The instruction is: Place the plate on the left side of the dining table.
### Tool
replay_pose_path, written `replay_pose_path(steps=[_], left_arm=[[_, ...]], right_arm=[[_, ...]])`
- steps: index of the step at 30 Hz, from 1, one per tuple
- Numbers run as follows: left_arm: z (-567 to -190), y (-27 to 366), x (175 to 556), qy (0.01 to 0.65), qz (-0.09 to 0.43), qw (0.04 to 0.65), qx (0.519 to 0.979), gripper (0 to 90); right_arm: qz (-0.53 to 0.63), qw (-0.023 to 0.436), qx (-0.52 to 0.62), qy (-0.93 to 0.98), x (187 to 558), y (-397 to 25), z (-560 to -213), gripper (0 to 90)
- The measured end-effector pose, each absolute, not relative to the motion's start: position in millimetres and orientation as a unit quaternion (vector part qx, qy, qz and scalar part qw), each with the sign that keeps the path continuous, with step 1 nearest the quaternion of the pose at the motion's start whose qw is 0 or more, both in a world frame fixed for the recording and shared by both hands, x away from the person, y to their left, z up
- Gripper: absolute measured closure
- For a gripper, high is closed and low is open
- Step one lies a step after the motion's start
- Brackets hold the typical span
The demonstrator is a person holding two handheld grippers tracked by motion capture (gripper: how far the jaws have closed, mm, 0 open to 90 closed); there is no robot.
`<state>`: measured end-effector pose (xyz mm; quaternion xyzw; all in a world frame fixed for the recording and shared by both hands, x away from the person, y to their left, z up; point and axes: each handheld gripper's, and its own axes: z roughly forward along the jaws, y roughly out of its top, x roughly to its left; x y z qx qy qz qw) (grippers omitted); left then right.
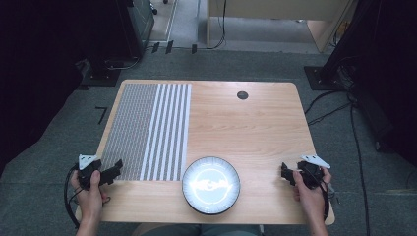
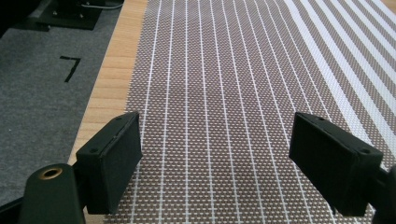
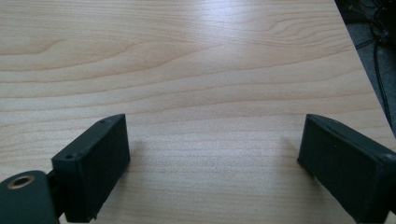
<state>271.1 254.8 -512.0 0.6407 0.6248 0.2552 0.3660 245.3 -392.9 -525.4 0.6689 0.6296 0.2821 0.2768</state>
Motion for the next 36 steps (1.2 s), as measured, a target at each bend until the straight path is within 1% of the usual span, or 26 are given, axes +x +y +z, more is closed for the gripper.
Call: replay_pose_path(steps=[6,11,12,13,14,15,16,18,23,25,26,32,36], left_arm=[[-509.2,260.0,267.4,0.635,0.262,0.378,0.621,16.8],[-504.1,258.2,265.0,0.631,0.276,0.377,0.620,16.8],[-499.1,253.6,264.3,0.622,0.300,0.366,0.624,16.8],[-499.1,253.6,264.3,0.622,0.300,0.366,0.624,16.8],[-494.3,250.5,264.1,0.619,0.312,0.363,0.623,16.8],[-490.3,248.9,263.8,0.619,0.308,0.375,0.618,16.8],[-487.3,247.3,263.4,0.618,0.302,0.387,0.614,16.7],[-483.5,238.4,262.7,0.612,0.297,0.392,0.619,16.7],[-480.4,226.1,260.8,0.598,0.288,0.399,0.633,14.5],[-480.0,223.7,260.8,0.597,0.285,0.402,0.633,14.6],[-479.6,220.1,260.7,0.597,0.282,0.402,0.634,14.6],[-476.0,208.5,259.0,0.586,0.274,0.411,0.643,14.6],[-475.5,196.0,259.2,0.577,0.270,0.414,0.650,14.5]], right_arm=[[0.281,0.275,0.668,0.631,245.7,-392.8,-525.5,7.3],[0.281,0.275,0.669,0.631,245.7,-392.7,-525.5,7.1],[0.282,0.276,0.673,0.626,244.9,-393.0,-525.3,7.9],[0.282,0.276,0.673,0.626,244.9,-393.0,-525.3,7.9],[0.283,0.277,0.675,0.622,244.2,-393.3,-525.2,9.9],[0.287,0.280,0.681,0.612,242.8,-394.4,-524.8,14.0],[0.292,0.283,0.686,0.604,241.3,-395.7,-524.5,14.9],[0.305,0.276,0.698,0.586,237.8,-400.0,-524.1,14.3],[0.303,0.281,0.716,0.563,233.4,-400.4,-521.6,14.2],[0.301,0.286,0.716,0.561,232.4,-399.5,-519.9,14.2],[0.303,0.300,0.713,0.555,229.7,-395.5,-514.9,14.2],[0.321,0.315,0.699,0.555,226.2,-385.9,-507.1,14.2],[0.320,0.334,0.692,0.554,224.7,-373.8,-497.8,14.0]])
